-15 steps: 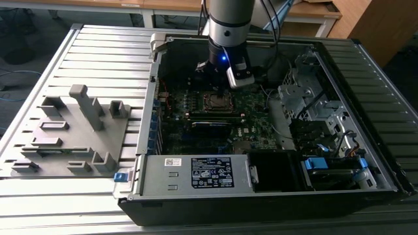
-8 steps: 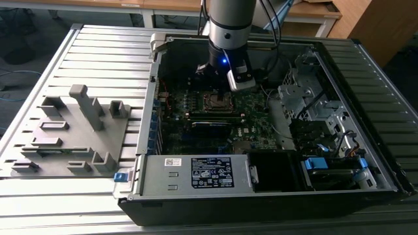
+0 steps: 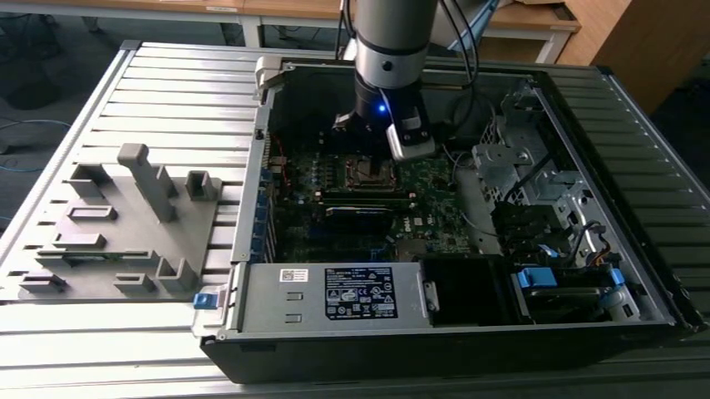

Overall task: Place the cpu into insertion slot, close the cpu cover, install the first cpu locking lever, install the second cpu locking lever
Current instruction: 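Install the second cpu locking lever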

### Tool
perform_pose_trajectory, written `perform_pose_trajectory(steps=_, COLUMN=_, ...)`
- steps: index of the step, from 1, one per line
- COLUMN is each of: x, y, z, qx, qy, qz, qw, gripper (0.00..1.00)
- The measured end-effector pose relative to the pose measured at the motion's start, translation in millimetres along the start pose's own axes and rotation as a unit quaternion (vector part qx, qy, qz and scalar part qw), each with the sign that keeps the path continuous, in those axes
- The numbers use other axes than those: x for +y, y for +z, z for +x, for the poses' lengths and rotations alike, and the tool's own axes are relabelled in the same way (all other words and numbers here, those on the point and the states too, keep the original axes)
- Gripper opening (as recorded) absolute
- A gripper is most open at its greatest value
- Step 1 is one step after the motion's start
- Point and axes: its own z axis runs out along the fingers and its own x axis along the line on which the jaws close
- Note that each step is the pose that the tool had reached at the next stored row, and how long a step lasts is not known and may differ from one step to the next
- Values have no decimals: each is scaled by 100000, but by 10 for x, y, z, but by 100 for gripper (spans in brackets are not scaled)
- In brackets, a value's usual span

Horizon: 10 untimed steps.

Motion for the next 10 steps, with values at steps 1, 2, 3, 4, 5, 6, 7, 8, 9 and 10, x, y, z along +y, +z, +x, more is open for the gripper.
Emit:
perform_pose_trajectory(steps=1, x=-12, y=-1, z=-3, qx=-1, qy=3, qz=-2, qw=100000, gripper=11)
perform_pose_trajectory(steps=2, x=-23, y=-1, z=-6, qx=-2, qy=2, qz=-5, qw=100000, gripper=11)
perform_pose_trajectory(steps=3, x=-34, y=-2, z=-8, qx=-1, qy=2, qz=0, qw=100000, gripper=11)
perform_pose_trajectory(steps=4, x=-44, y=-3, z=-10, qx=0, qy=1, qz=-2, qw=100000, gripper=11)
perform_pose_trajectory(steps=5, x=-53, y=-3, z=-13, qx=0, qy=3, qz=-1, qw=100000, gripper=11)
perform_pose_trajectory(steps=6, x=-61, y=-3, z=-15, qx=-1, qy=2, qz=-3, qw=100000, gripper=11)
perform_pose_trajectory(steps=7, x=-66, y=-4, z=-14, qx=-1, qy=4, qz=-1, qw=100000, gripper=11)
perform_pose_trajectory(steps=8, x=-69, y=-3, z=-10, qx=-4, qy=8, qz=-4, qw=100000, gripper=11)
perform_pose_trajectory(steps=9, x=-72, y=-2, z=1, qx=-5, qy=4, qz=-3, qw=100000, gripper=11)
perform_pose_trajectory(steps=10, x=-77, y=-1, z=20, qx=-13, qy=-1, qz=-3, qw=100000, gripper=11)
